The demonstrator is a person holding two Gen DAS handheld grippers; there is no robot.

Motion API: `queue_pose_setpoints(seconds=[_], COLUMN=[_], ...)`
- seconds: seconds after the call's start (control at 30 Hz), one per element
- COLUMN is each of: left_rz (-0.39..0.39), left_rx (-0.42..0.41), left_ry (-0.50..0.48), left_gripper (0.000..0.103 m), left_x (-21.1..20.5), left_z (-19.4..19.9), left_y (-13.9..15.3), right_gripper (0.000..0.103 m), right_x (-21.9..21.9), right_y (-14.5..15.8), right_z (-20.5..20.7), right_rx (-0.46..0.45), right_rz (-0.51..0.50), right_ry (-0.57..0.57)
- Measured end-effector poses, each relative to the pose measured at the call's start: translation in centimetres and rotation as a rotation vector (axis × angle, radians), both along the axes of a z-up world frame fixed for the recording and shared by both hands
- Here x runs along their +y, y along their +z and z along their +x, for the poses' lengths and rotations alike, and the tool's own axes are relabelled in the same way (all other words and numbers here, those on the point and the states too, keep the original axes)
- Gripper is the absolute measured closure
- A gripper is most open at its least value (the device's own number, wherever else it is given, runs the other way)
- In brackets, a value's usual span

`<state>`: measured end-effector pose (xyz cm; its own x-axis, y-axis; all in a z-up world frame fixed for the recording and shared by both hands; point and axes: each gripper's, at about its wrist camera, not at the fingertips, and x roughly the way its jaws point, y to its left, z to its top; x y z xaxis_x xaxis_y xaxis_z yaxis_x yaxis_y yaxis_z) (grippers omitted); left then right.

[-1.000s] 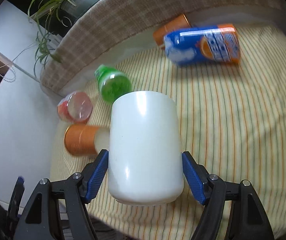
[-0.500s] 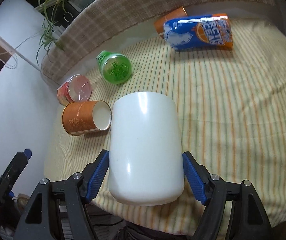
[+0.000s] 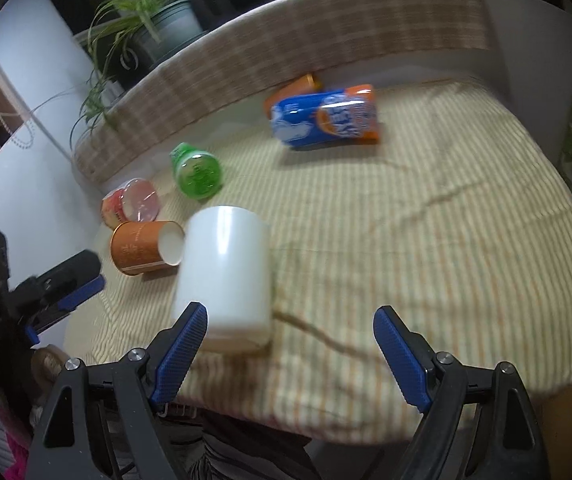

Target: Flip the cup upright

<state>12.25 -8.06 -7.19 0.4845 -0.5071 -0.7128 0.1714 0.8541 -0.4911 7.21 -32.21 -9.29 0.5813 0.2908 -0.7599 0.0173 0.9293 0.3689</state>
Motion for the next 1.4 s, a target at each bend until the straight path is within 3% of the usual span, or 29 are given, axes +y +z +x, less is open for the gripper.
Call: queue_pose_setpoints(seconds=[0.37, 0.73, 0.87, 1.13, 1.4], left_rz=[-0.156, -0.149, -0.168, -0.099, 0.007], left_rx=[0.204, 0.241, 0.257, 0.183, 0.046], left_ry=[0.005, -0.026, -0.039, -0.062, -0.074], left_gripper=[0.018, 0.018, 0.025, 0.026, 0.026], left_x=[-1.9, -3.6, -3.8, -4.6, -5.2], left_z=[4.2, 5.8, 5.9, 4.9, 3.2], left_y=[-3.8, -5.2, -5.9, -4.5, -2.2], right_gripper=[0.016, 0.016, 0.016, 0.016, 0.016], right_x=[-1.9, -2.8, -3.0, -3.5, -3.4], right_y=[-0.1, -1.1, -1.2, -1.3, -1.6], right_z=[-1.7, -1.8, -2.0, -1.9, -1.9], right_rx=[-0.007, 0.013, 0.016, 0.023, 0.032], right_rz=[-0.009, 0.004, 0.003, 0.008, 0.016], right_ry=[-0.05, -0.07, -0.074, -0.096, -0.096])
